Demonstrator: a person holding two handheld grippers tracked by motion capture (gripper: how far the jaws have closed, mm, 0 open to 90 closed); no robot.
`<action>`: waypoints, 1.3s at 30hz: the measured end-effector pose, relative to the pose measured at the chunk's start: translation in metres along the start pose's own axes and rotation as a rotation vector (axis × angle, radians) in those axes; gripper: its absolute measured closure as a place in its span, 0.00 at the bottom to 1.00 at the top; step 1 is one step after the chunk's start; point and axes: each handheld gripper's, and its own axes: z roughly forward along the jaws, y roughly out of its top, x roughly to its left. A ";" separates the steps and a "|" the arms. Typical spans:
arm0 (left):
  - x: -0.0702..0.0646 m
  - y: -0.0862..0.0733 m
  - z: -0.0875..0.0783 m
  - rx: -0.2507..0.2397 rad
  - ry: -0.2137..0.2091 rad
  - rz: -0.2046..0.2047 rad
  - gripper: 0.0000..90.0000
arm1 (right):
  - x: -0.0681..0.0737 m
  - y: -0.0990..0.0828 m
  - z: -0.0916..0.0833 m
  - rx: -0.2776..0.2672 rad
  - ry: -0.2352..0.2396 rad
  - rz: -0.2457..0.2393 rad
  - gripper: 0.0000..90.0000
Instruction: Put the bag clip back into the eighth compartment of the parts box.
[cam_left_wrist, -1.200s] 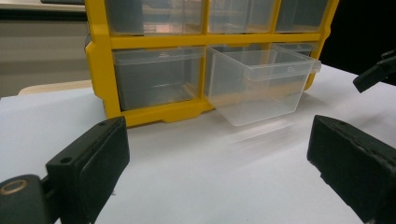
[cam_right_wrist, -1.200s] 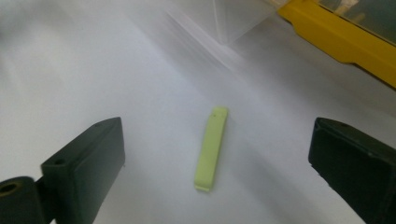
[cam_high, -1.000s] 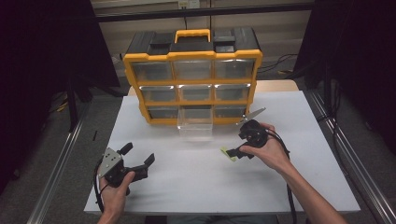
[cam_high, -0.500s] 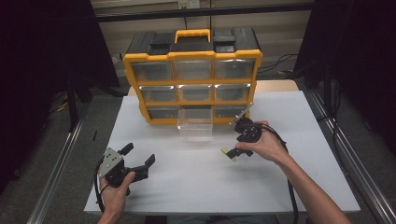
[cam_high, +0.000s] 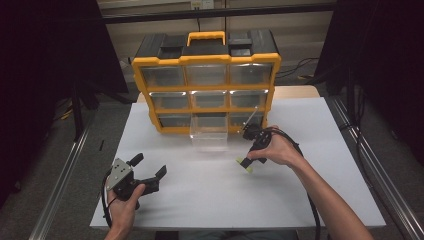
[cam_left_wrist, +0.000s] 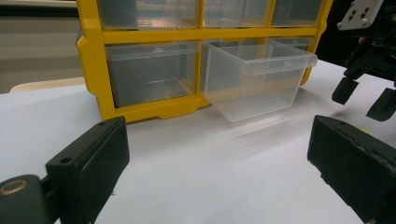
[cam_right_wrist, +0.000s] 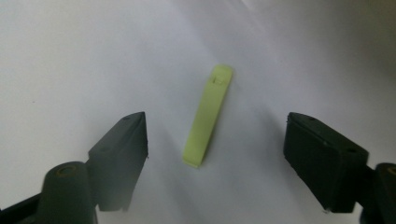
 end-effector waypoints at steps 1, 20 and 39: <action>0.000 0.000 0.000 -0.004 0.001 -0.003 0.06 | 0.001 0.001 0.001 0.010 0.000 -0.001 0.28; 0.001 0.000 -0.002 0.000 -0.004 0.005 0.06 | 0.002 0.007 0.018 0.064 -0.004 -0.041 0.68; 0.001 0.000 -0.001 -0.002 -0.004 0.002 0.06 | 0.000 0.007 0.022 0.065 -0.041 -0.038 0.87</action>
